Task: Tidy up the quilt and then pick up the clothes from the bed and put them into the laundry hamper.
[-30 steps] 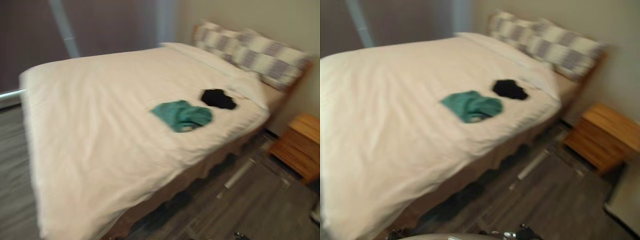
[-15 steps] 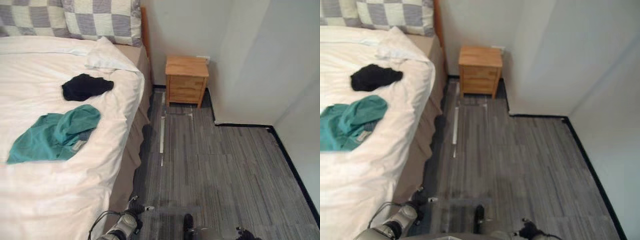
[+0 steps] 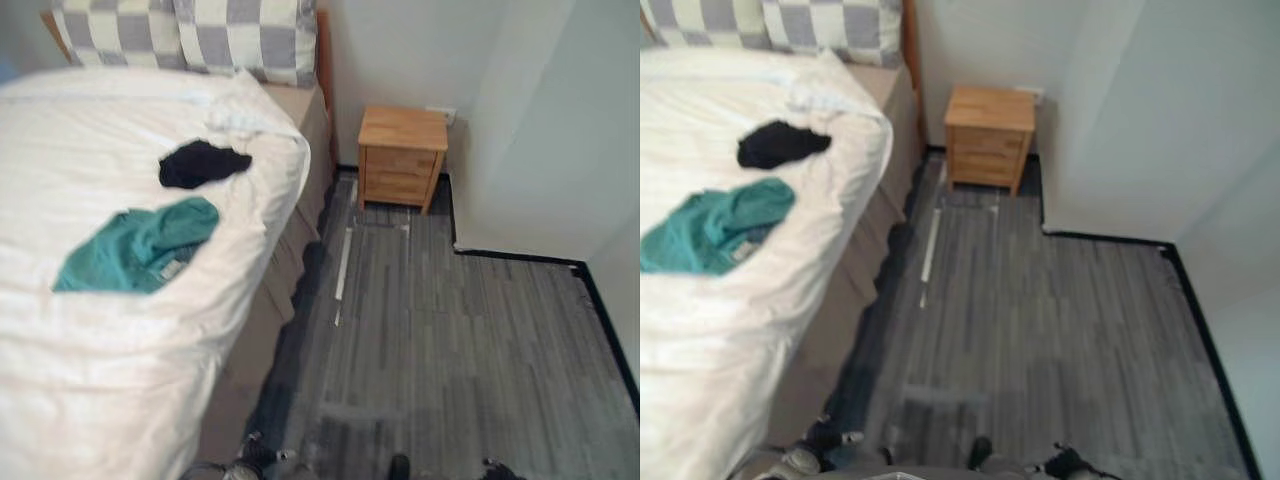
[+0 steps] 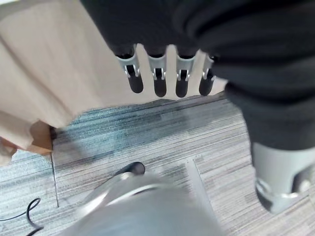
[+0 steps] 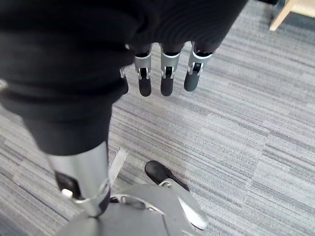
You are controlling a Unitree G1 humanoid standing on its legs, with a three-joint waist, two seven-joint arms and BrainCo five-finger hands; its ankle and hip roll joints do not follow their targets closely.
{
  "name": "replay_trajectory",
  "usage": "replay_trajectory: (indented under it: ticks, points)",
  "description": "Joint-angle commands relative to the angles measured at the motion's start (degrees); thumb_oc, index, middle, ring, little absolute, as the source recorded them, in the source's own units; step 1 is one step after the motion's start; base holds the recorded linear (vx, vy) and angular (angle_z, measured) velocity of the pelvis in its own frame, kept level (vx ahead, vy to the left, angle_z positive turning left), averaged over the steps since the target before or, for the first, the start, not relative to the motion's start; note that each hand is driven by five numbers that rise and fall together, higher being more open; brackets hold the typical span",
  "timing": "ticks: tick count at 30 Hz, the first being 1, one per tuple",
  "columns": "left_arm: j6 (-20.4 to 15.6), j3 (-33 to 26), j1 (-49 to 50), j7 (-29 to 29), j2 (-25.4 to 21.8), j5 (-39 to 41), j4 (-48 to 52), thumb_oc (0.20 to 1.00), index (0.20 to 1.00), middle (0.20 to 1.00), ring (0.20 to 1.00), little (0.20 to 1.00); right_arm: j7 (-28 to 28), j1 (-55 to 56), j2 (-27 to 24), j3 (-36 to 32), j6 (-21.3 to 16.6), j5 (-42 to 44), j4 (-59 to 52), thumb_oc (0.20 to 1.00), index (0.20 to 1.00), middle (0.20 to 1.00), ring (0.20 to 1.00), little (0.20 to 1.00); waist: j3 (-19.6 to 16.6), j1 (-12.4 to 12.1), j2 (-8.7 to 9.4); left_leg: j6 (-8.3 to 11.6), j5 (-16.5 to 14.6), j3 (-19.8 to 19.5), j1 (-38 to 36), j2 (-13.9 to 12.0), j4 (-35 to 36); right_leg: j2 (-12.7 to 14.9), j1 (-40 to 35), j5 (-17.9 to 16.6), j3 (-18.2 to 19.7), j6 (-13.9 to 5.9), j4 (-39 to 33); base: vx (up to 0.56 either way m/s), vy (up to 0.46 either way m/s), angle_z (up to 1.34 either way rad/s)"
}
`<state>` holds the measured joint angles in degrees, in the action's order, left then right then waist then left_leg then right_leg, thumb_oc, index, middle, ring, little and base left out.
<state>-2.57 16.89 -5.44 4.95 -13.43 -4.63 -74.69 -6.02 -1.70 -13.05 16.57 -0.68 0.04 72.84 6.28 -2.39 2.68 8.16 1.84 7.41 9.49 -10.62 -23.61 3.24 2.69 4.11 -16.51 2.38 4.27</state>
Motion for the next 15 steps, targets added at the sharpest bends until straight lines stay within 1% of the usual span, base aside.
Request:
replay_trajectory:
  ticks: [1,2,3,4,5,6,7,8,9,10,11,12,13,14,15]
  points:
    - [-0.8,1.21,-2.15,0.95,1.78,0.03,-0.44,1.0,1.0,1.0,1.0,1.0,0.49,-2.03,-1.59,4.47,-0.92,-2.78,-1.4,1.0,1.0,1.0,1.0,1.0,3.03,-1.86,1.45,-4.09,2.74,1.23,5.53,4.1,-2.13,1.94,-8.96,-0.87,1.53,-5.72,-8.65,0.26,-0.064,-0.01]
    - [-0.81,1.21,-2.16,0.95,1.78,0.03,-0.44,1.0,1.0,1.0,1.0,1.0,0.49,-2.04,-1.59,4.47,-0.92,-2.78,-1.4,1.0,1.0,1.0,1.0,1.0,2.9,-1.84,1.54,-4.15,2.92,1.29,5.58,4.21,-1.89,2.05,-8.79,-0.91,1.53,-5.75,-8.64,0.3,-0.021,-0.13]
    - [-0.89,0.93,-1.75,0.76,1.85,0.01,-0.49,1.0,1.0,1.0,1.0,1.0,0.55,-2.18,-1.69,4.55,-0.97,-2.8,-1.21,1.0,1.0,1.0,1.0,1.0,2.7,-2.43,1.49,-4.84,1.89,2.38,6.48,5.5,1.4,1.85,-9.3,-0.21,1.77,-5.98,-8.72,0.25,0.013,-0.48]
    - [-0.85,0.7,-1.21,0.5,1.95,-0.29,-0.68,1.0,1.0,1.0,1.0,1.0,0.69,-2.41,-2.05,4.51,-1.04,-2.85,-1.2,1.0,1.0,1.0,1.0,1.0,2.56,-3.08,1.31,-5.62,0.74,3.78,6.37,6.48,5.73,1.6,-10.02,0.61,1.95,-6.43,-8.79,0.63,0.037,-0.43]
    - [-0.72,0.62,-0.61,-0.1,2.02,-1.73,-1.54,1.0,1.0,1.0,1.0,1.0,0.73,-3.21,-2.22,4.59,-1.25,-2.86,-0.97,1.0,1.0,1.0,1.0,1.0,1.61,-4.17,0.09,-4.69,3.58,6.93,7.41,7.24,16.6,-0.51,-12.36,2.86,1.8,-7.2,-9.21,0.66,0.055,-0.15]
    - [-0.62,0.62,-0.48,-0.12,1.98,-2.24,-1.94,1.0,1.0,1.0,1.0,1.0,0.54,-3.49,-2.18,4.63,-1.4,-2.83,-0.84,1.0,1.0,1.0,1.0,1.0,1.94,-4.85,-0.03,-4.97,6.01,9.28,7.63,7.44,22.34,-0.83,-13.43,3.69,1.76,-7.35,-8.84,0.87,0.073,0.32]
    - [-0.23,0.34,-0.33,-0.45,1.71,-2.93,-2.85,1.0,1.0,1.0,1.0,1.0,0.52,-4.05,-1.78,4.59,-1.48,-2.81,-0.18,1.0,1.0,1.0,1.0,1.0,1.77,-5.94,0.24,-5.1,7.12,10.93,9.09,7.33,26.54,-1.28,-15.48,5.32,1.91,-7.92,-8.09,0.73,0.08,0.26]
    - [-0.01,-0.18,-0.03,-0.61,1.5,-3.32,-3.34,1.0,1.0,1.0,1.0,1.0,0.83,-4.1,-1.39,4.57,-1.44,-2.87,0.1,1.0,1.0,1.0,1.0,1.0,1.24,-6.46,0.47,-5.66,7.63,10.93,8.81,7.41,26.93,-1.61,-16.61,6.0,2.37,-8.2,-7.55,1.04,0.14,-0.08]
    - [0.17,-0.94,0.82,-0.98,0.49,-3.92,-4.35,1.0,1.0,1.0,1.0,1.0,1.52,-3.35,-0.21,4.75,-1.56,-3.23,0.48,1.0,1.0,1.0,1.0,1.0,0.03,-7.18,1.94,-7.76,8.66,10.05,7.91,8.2,26.74,-1.23,-17.09,6.21,3.87,-8.7,-3.64,1.07,0.197,-0.63]
    - [0.32,-1.41,0.76,-1.2,-0.52,-3.79,-4.57,1.0,1.0,1.0,1.0,1.0,2.19,-3.27,0.57,4.83,-1.65,-3.38,0.86,1.0,1.0,1.0,1.0,1.0,-0.06,-7.83,4.18,-9.88,6.72,9.35,6.49,9.97,25.35,-0.48,-15.0,1.76,5.06,-11.83,5.56,1.04,0.23,-0.65]
    - [0.38,-1.39,0.56,-1.36,-0.78,-4.19,-5.01,1.0,1.0,1.0,1.0,1.0,2.69,-2.97,0.96,4.7,-1.46,-3.53,1.1,1.0,1.0,1.0,1.0,1.0,0.31,-7.56,5.08,-10.99,5.0,9.21,5.41,10.82,24.38,0.72,-13.03,-3.74,5.79,-14.83,12.79,0.72,0.219,-0.59]
    - [0.63,-1.44,0.37,-1.32,-1.19,-3.94,-4.94,1.0,1.0,1.0,1.0,1.0,2.76,-2.68,1.16,4.7,-1.39,-3.52,0.96,1.0,1.0,1.0,1.0,1.0,0.97,-6.83,4.96,-11.65,3.73,8.92,3.19,11.08,24.43,2.05,-9.84,-8.69,6.08,-16.44,19.12,0.35,0.13,-0.3]
    - [0.63,-1.44,0.37,-1.32,-1.2,-3.94,-4.93,1.0,1.0,1.0,1.0,1.0,2.76,-2.69,1.16,4.7,-1.39,-3.52,0.96,1.0,1.0,1.0,1.0,1.0,0.97,-6.85,5.0,-11.67,3.73,8.96,3.19,11.11,24.44,2.1,-9.78,-8.63,6.12,-16.45,19.22,0.3,0.107,-0.03]
    - [0.68,-1.66,-0.3,-1.0,-1.7,-3.01,-4.52,1.0,1.0,1.0,1.0,1.0,2.72,-2.93,1.2,4.38,-1.46,-2.96,0.57,1.0,1.0,1.0,1.0,1.0,2.17,-5.61,4.37,-12.23,2.79,8.07,1.14,10.76,24.45,2.44,-5.56,-14.29,6.84,-17.3,27.13,0.59,0.09,0.25]
    - [0.76,-0.93,-1.39,-0.9,-2.44,-2.61,-3.51,1.0,1.0,1.0,1.0,1.0,2.46,-3.14,1.3,3.97,-1.33,-2.66,-0.1,1.0,1.0,1.0,1.0,1.0,3.44,-3.92,2.22,-12.63,1.83,6.16,-4.19,9.47,26.94,3.9,1.12,-15.2,5.29,-15.89,34.47,0.59,0.09,0.42]
